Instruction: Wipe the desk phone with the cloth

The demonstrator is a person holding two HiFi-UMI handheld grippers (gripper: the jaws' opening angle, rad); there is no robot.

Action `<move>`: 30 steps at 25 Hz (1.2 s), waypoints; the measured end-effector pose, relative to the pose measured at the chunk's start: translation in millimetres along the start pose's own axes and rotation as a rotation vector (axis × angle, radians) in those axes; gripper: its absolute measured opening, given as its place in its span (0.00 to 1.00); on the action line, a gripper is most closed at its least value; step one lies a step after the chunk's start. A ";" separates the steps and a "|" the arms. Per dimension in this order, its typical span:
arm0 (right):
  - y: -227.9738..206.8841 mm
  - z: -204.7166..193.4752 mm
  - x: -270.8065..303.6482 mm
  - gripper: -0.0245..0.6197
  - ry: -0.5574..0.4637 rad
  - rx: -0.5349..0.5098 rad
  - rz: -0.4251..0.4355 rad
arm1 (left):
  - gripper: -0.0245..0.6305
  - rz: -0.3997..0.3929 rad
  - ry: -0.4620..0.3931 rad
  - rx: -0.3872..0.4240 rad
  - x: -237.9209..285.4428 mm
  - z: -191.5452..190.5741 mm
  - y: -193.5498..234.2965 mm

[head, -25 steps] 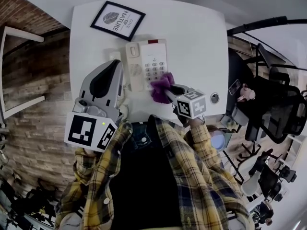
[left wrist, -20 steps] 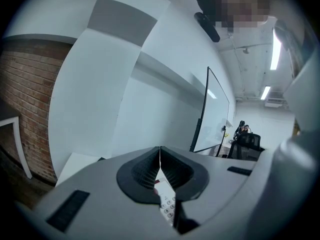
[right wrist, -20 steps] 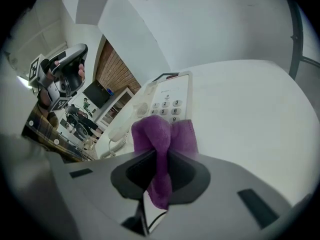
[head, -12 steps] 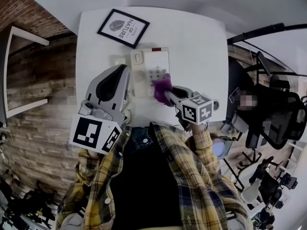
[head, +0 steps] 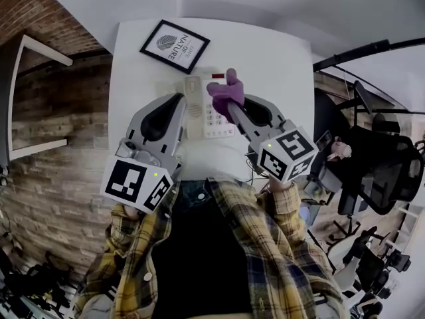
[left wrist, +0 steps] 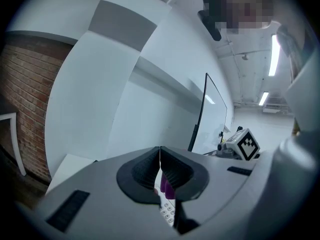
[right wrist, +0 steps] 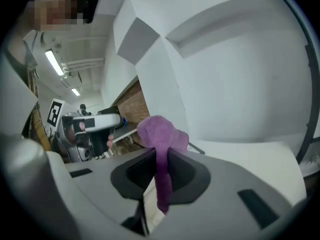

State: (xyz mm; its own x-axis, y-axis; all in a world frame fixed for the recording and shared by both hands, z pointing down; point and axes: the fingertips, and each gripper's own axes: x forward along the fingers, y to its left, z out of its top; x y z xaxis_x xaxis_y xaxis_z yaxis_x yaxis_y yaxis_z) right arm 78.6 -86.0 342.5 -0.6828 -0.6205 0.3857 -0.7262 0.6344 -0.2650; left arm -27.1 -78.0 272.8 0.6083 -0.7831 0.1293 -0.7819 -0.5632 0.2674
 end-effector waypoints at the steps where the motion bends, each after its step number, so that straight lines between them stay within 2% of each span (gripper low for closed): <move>1: 5.6 11.2 -1.5 0.14 -0.032 -0.012 0.006 | 0.06 0.000 -0.002 -0.003 0.3 0.7 -0.7; 6: 33.0 53.1 -10.6 0.14 -0.162 -0.042 0.060 | 0.06 0.011 -0.011 -0.005 1.5 5.0 -4.2; 10: 46.6 69.1 -15.9 0.14 -0.230 -0.069 0.060 | 0.06 0.021 -0.019 0.002 -0.7 7.8 -4.2; 19: 61.0 68.5 -13.8 0.14 -0.251 -0.052 0.100 | 0.06 0.018 -0.028 0.006 -1.5 9.6 -12.0; 30: 44.5 65.2 -27.6 0.14 -0.257 -0.054 0.044 | 0.06 0.010 -0.017 0.003 -1.1 3.8 -18.4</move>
State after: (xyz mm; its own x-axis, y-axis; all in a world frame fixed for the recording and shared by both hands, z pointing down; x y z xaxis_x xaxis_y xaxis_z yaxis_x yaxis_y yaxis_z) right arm 59.9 -70.8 262.4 -0.7170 -0.6837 0.1361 -0.6944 0.6831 -0.2263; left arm -13.8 -67.7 264.1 0.5979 -0.7932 0.1158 -0.7885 -0.5560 0.2630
